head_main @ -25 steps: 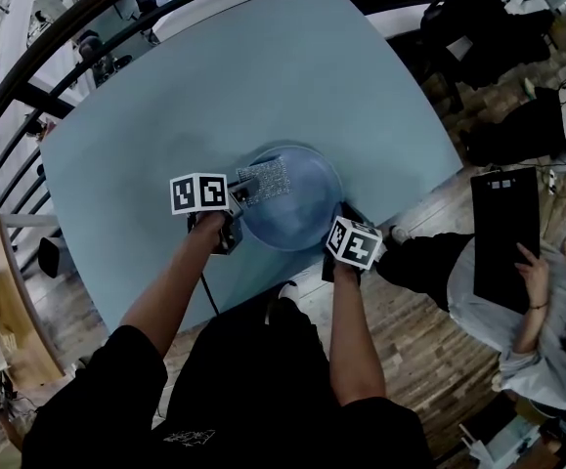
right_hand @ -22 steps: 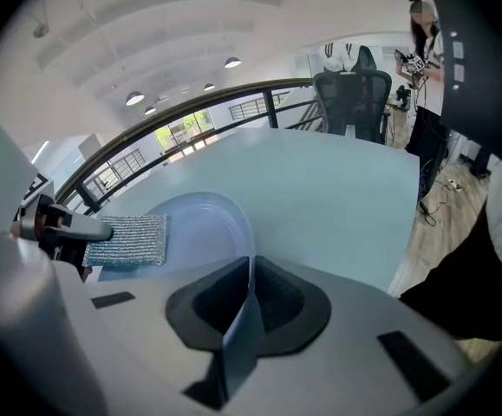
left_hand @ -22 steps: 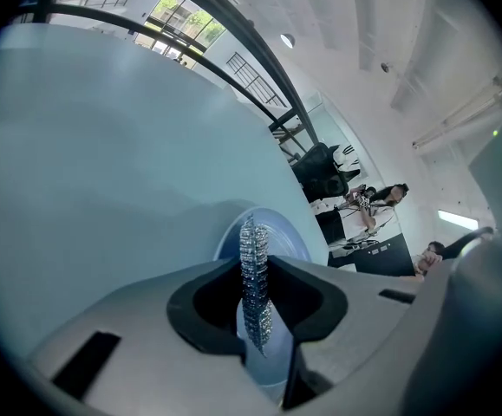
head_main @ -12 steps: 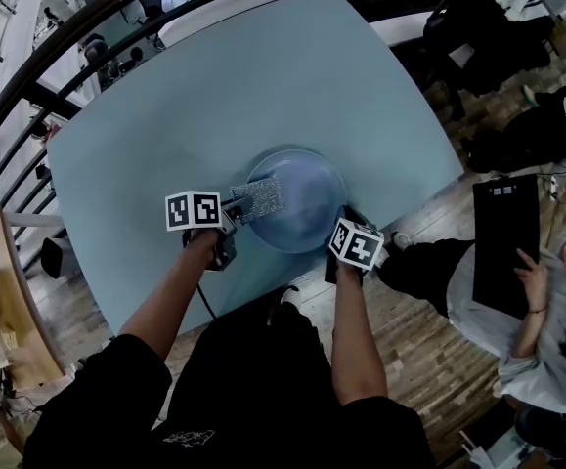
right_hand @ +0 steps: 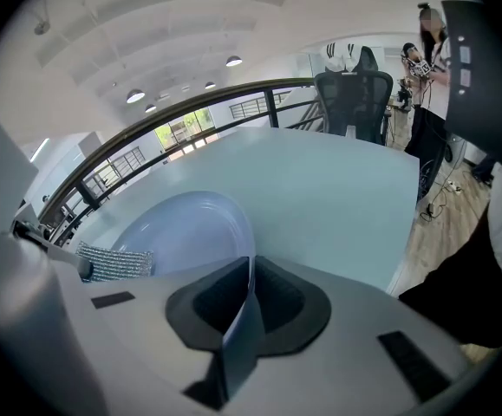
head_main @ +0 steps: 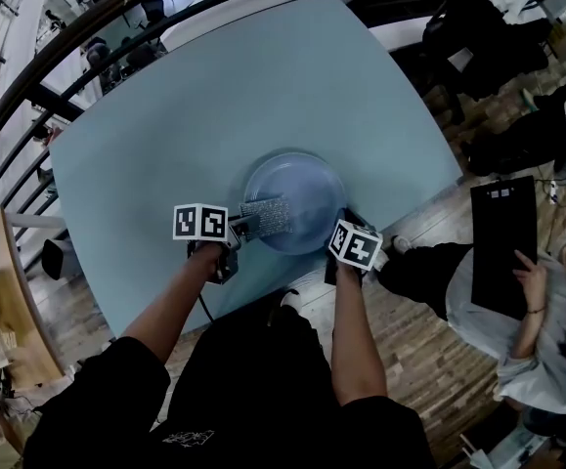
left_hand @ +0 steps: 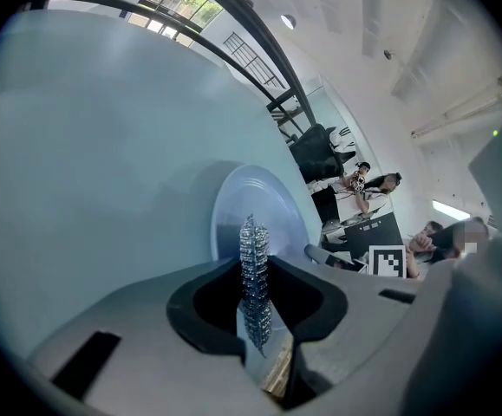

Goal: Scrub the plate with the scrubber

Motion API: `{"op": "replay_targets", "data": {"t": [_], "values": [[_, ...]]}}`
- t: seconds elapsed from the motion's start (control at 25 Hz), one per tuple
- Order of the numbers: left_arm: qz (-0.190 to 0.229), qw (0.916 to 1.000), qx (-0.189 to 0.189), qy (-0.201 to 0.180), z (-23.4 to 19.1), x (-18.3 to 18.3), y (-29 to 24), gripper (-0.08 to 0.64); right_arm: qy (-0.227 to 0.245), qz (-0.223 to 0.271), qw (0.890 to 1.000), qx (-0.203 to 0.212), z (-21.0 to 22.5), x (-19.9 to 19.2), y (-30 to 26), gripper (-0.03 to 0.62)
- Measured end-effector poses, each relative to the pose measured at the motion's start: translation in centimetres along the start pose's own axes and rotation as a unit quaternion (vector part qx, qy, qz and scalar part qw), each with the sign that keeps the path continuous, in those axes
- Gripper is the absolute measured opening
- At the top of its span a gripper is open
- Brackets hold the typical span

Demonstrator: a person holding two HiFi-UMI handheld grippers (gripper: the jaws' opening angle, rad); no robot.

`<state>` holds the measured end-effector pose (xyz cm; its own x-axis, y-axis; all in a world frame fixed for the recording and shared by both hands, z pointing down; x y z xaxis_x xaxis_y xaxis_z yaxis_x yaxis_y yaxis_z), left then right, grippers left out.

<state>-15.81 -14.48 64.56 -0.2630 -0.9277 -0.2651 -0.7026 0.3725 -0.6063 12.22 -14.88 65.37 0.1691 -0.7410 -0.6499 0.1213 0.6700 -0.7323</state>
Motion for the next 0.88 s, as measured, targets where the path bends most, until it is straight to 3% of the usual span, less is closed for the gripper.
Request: {"op": "replay_targets", "data": {"t": [0.88], "values": [[-0.047, 0.9975, -0.030, -0.043, 5.2, -1.3, -6.3, 0.089, -0.001, -0.002, 1.000, 0.005, 0.3, 0.0, 0.0, 0.025]]}}
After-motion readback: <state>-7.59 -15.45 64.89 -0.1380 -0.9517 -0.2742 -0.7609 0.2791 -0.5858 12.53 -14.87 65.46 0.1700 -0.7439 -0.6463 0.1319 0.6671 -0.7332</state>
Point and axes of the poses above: the fingertips, and each gripper's own axes: y backward along the fingers, z to its right, x out of its top, the point moved 7 cm from there along y, backward along the fingers, and after that the axes turned 6 degrees about z, right-handed, at the moved point
